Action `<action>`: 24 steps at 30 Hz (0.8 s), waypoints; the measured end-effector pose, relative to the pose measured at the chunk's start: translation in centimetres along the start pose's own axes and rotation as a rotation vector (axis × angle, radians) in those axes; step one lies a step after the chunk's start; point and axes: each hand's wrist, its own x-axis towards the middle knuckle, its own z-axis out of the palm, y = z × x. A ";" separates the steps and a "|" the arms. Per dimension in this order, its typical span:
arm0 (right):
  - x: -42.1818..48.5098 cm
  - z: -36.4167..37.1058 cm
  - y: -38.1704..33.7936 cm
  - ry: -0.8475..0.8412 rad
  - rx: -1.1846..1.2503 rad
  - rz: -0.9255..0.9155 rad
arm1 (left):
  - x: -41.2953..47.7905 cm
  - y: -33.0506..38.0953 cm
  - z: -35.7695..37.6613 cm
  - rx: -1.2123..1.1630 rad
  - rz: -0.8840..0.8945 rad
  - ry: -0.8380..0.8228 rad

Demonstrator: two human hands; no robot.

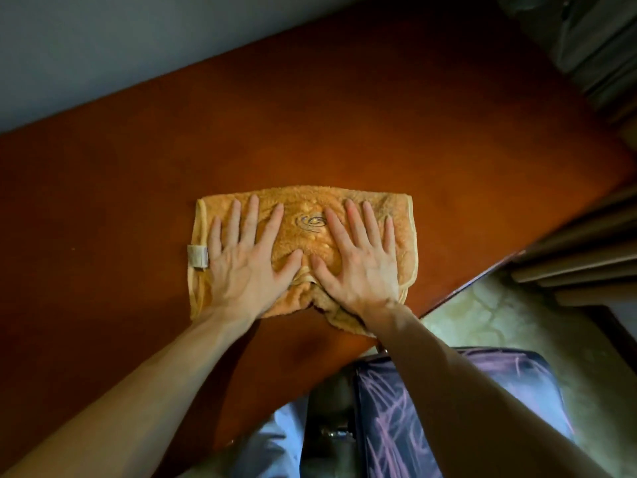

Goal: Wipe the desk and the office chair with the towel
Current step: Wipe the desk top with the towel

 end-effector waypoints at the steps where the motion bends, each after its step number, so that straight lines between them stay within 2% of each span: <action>1: -1.0 -0.2 0.4 -0.003 -0.004 0.011 | -1.2 1.0 0.2 0.003 -0.011 0.008; 7: -3.0 -0.9 2.8 -0.054 -0.010 -0.045 | -3.3 3.2 0.5 -0.006 -0.037 -0.002; 11: -0.3 -1.4 5.5 -0.063 -0.030 -0.146 | -0.6 2.7 0.8 0.008 0.094 0.027; 14: 3.5 -2.0 8.1 -0.048 -0.033 -0.165 | 4.6 3.1 0.6 -0.019 0.175 0.044; 24: 23.3 -3.3 17.3 0.037 0.006 0.020 | 29.3 8.0 0.8 -0.029 0.217 0.076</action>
